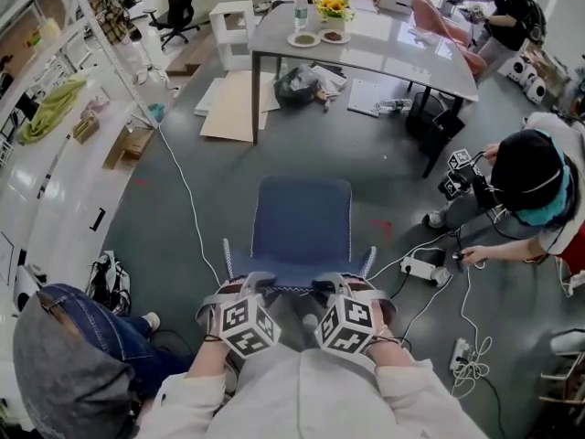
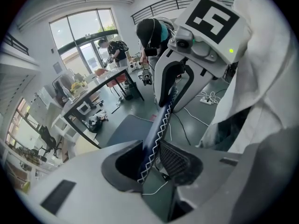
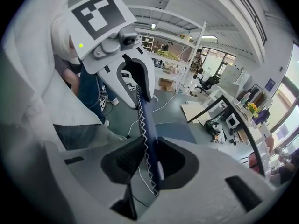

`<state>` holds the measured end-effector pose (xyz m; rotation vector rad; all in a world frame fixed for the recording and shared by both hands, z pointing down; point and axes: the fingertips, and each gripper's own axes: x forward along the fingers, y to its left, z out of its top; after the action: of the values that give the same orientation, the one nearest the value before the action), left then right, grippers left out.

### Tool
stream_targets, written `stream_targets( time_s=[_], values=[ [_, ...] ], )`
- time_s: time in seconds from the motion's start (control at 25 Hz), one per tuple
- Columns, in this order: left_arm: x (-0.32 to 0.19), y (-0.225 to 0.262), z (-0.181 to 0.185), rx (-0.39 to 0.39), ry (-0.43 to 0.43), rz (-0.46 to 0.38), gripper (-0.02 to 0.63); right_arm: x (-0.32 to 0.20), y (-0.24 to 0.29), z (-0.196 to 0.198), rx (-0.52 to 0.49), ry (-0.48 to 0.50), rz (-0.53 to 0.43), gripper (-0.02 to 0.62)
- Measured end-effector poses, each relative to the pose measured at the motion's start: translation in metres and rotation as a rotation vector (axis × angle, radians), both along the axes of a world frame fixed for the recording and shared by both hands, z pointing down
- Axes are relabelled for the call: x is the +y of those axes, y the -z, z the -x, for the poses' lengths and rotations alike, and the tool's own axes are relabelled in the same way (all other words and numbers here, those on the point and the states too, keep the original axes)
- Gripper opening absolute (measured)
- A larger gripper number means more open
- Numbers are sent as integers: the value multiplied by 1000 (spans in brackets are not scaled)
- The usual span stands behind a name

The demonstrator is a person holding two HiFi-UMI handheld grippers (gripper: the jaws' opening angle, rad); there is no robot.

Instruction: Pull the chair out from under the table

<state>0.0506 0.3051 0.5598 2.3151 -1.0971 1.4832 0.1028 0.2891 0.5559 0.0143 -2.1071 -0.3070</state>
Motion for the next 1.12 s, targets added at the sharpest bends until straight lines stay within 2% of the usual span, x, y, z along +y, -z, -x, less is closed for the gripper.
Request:
stream_targets(
  time_s=[0.2, 0.36, 0.52, 0.76, 0.92, 1.12],
  values=[
    [0, -2, -2, 41, 16, 1, 120, 1, -2, -3, -27, -20, 29, 83],
    [-1, 1, -3, 90, 32, 4, 130, 3, 11, 2, -92, -48, 99, 84],
    [-1, 12, -10, 196, 41, 7, 141, 4, 24, 7, -140, -53, 125, 87],
    [-14, 39, -24, 290, 44, -32, 141, -1, 63, 10, -277, -69, 123, 87],
    [-30, 75, -28, 422, 84, -125, 141, -14, 93, 13, -431, -125, 132, 87],
    [-44, 123, -30, 681, 200, -211, 141, -26, 143, 10, -592, -166, 51, 78]
  ],
)
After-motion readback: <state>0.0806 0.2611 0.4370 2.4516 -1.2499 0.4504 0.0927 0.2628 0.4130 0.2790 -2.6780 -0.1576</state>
